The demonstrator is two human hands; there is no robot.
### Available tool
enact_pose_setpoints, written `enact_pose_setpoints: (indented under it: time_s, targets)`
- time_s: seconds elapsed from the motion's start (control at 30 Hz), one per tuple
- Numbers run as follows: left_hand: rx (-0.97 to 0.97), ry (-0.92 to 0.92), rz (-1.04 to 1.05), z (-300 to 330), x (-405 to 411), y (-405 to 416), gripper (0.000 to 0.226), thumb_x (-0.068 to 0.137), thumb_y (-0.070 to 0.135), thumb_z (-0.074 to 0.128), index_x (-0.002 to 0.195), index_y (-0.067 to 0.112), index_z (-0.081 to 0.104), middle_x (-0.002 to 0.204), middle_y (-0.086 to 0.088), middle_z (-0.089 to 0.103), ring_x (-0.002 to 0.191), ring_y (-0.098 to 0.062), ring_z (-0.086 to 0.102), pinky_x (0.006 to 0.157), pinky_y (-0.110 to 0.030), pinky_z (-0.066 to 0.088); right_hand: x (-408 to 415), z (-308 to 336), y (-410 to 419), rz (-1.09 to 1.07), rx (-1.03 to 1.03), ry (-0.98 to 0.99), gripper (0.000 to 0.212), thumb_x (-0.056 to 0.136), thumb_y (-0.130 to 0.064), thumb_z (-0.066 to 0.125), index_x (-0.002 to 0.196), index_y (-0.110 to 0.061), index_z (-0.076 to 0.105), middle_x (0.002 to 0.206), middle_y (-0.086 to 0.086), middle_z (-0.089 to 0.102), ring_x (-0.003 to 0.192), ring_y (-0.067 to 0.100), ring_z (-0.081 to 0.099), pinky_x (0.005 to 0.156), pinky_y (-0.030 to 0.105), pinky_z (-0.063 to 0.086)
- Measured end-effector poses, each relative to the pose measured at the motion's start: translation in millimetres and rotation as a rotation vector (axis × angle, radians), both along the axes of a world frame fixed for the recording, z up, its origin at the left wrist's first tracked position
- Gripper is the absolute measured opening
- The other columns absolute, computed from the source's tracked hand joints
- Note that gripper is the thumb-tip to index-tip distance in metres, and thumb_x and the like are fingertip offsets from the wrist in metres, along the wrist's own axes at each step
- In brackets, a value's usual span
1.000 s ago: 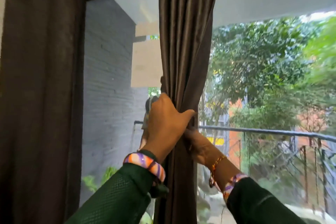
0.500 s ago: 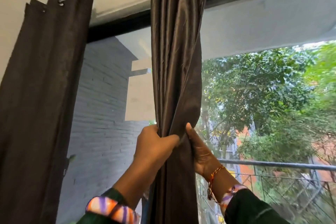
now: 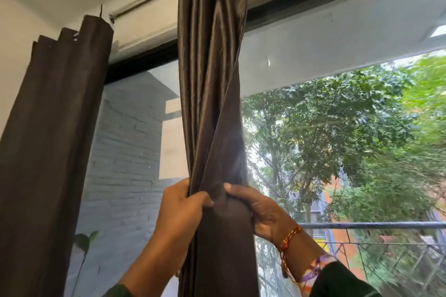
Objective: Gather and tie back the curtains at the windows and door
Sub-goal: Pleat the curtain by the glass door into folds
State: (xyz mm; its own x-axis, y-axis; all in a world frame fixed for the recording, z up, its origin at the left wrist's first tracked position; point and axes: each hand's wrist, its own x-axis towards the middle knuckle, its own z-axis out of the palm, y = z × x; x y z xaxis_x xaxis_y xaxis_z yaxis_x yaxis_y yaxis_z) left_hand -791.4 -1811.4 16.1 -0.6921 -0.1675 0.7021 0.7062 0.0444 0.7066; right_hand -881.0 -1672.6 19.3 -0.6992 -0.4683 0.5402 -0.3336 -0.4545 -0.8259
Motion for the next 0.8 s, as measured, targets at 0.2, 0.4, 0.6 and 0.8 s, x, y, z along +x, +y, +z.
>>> enact_pose_setpoints:
  time_s: [0.2,0.4,0.6,0.8]
  targets:
    - [0.078,-0.058,-0.164,2,14,0,0.031,0.077,-0.015,0.049,0.076,0.011,0.067,0.066,-0.007,0.072,0.063,-0.02,0.067,0.058,-0.03,0.056,4,-7,1,0.034,0.07,-0.036,0.081,0.033,-0.033,0.096,0.103,-0.002,0.071,0.102,0.018,0.071,0.084,0.023,0.071,0.082,0.033,0.057]
    - [0.065,-0.034,-0.168,2,18,-3,0.033,0.078,-0.014,0.048,0.085,0.011,0.068,0.071,-0.007,0.072,0.068,-0.021,0.067,0.061,-0.031,0.054,14,-10,-5,0.159,-0.003,-0.052,0.074,0.04,-0.027,0.095,0.104,-0.001,0.07,0.099,0.02,0.071,0.084,0.026,0.071,0.078,0.036,0.058]
    - [-0.017,-0.052,-0.039,5,16,-10,0.029,0.082,-0.008,0.051,0.086,0.018,0.063,0.084,-0.007,0.069,0.08,-0.021,0.064,0.065,-0.029,0.052,12,-3,-15,0.15,-0.048,0.003,0.056,0.041,-0.016,0.093,0.091,0.001,0.073,0.087,0.019,0.073,0.073,0.025,0.072,0.069,0.033,0.059]
    - [-0.569,0.039,0.623,-1,3,-26,0.056,0.088,0.023,0.053,0.137,0.043,0.033,0.142,-0.011,0.042,0.103,-0.023,0.061,0.088,-0.036,0.052,6,-5,-32,0.033,-0.059,-0.002,0.038,0.071,-0.003,0.066,0.108,0.007,0.064,0.088,0.02,0.072,0.07,0.025,0.071,0.064,0.034,0.059]
